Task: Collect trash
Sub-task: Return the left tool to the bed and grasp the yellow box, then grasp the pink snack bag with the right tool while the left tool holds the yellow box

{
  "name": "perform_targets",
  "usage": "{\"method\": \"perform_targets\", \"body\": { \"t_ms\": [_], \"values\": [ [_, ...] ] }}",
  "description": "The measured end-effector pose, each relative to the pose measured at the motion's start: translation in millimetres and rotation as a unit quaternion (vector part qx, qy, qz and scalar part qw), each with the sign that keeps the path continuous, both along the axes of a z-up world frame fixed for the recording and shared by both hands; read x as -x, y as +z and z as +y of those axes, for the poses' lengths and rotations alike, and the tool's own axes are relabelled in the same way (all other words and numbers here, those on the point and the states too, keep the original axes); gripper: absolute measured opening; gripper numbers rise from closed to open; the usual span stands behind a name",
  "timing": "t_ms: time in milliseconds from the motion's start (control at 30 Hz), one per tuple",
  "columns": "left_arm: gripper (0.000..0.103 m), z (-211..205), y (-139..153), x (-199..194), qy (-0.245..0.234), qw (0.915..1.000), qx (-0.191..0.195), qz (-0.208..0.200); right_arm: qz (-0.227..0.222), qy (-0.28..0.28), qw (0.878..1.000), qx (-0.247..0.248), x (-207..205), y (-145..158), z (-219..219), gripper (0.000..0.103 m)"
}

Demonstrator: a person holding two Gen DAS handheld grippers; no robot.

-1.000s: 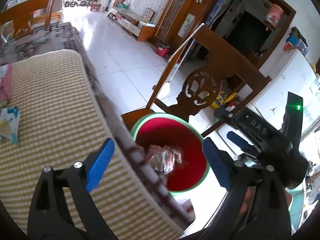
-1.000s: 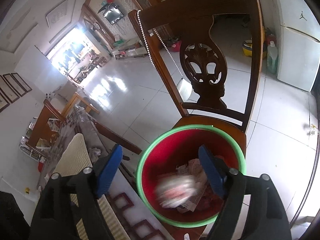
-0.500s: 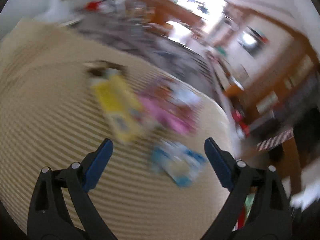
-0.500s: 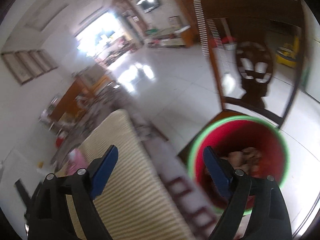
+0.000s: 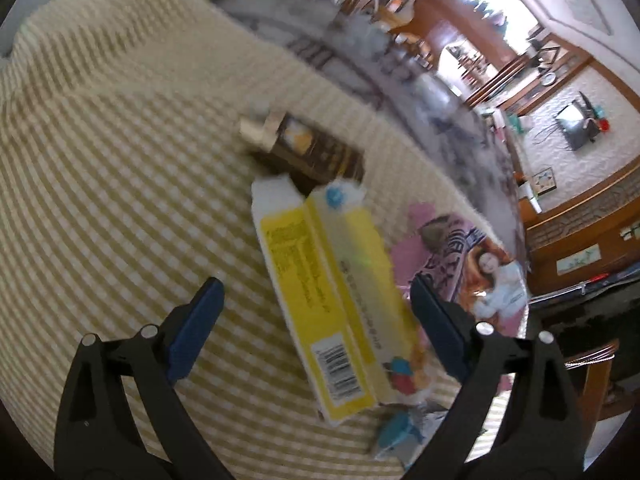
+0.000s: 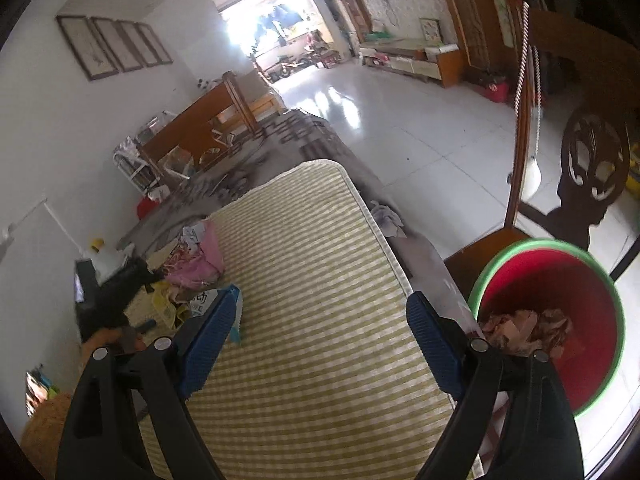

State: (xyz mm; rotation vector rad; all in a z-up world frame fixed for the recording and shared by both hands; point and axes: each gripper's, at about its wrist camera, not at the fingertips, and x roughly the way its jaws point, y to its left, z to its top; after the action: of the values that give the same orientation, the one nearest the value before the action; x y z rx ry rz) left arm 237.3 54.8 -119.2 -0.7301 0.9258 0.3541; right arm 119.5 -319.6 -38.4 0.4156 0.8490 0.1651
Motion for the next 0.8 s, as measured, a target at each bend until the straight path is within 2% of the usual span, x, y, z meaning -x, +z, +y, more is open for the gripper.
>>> {"method": "perform_targets", "body": {
  "t_ms": [33,167,233,367,533,600,667,800],
  "values": [
    [0.088,1.1,0.0,0.1,-0.005,1.0,-0.008,-0.001,0.004,0.001,1.0,-0.001,-0.8,-1.4,-0.2,0.084],
    [0.046,-6.9,6.4,5.0,-0.062,0.9978,-0.01,-0.023,0.004,0.011,1.0,0.014,-0.9,-0.9,7.4,0.084],
    [0.034,-11.9,15.3,8.7,-0.101,0.9944,-0.016,-0.027,0.006,0.016,1.0,0.026,-2.2,-1.9,11.1,0.084],
    [0.022,-14.1,33.0,35.7,-0.164,0.9854,-0.025,-0.036,0.015,0.022,0.999,0.04,-1.8,-5.9,14.7,0.085],
    [0.022,-12.4,42.3,94.8,-0.231,0.9697,-0.077,-0.023,0.022,0.042,0.998,0.051,0.9,-8.5,23.0,0.085],
    [0.022,-9.2,40.5,118.9,-0.252,0.9639,-0.084,-0.014,0.024,0.058,0.997,0.053,0.9,-9.4,30.0,0.086],
    [0.022,-3.4,36.5,146.2,-0.259,0.9641,-0.059,-0.009,0.023,0.07,0.996,0.049,-0.9,-10.5,38.2,0.087],
    [0.027,10.0,25.2,171.3,-0.22,0.975,0.006,-0.032,0.03,0.112,0.993,0.009,-11.8,-11.1,64.4,0.088]
  ]
}}
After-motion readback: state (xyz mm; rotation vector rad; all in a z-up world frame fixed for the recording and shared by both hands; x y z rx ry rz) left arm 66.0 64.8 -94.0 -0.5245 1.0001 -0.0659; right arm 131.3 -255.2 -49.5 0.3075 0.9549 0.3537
